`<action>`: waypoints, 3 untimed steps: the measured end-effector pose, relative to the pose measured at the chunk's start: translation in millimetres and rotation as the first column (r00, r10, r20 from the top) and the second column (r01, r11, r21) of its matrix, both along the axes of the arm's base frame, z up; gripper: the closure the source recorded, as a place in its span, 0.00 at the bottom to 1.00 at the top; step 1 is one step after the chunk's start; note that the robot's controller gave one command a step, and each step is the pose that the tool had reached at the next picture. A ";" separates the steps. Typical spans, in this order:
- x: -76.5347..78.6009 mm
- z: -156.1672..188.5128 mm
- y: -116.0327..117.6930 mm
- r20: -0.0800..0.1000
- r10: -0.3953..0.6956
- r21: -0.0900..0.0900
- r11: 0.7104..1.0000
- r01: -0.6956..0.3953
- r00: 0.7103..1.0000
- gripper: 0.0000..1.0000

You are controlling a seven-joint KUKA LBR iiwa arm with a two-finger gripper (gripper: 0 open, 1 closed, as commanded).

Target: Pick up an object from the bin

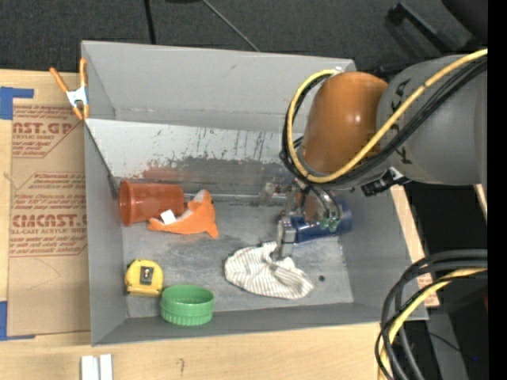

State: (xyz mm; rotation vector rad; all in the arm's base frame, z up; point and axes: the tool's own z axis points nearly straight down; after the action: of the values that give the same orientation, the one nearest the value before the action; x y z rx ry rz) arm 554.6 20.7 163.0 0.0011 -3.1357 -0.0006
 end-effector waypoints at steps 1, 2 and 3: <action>1.5 4.9 0.0 0.007 -0.001 0.000 1.000 0.001 1.000 0.00; -16.8 -50.6 -5.7 0.011 -0.086 0.001 0.996 0.086 0.996 0.00; -23.1 -95.6 -6.9 0.003 -0.157 0.000 0.988 0.157 0.988 0.00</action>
Offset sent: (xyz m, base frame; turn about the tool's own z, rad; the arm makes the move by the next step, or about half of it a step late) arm -0.0319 -0.0107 -0.0930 0.1480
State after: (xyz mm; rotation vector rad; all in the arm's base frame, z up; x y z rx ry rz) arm 531.5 13.8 67.4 -0.2456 -3.1295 -0.0014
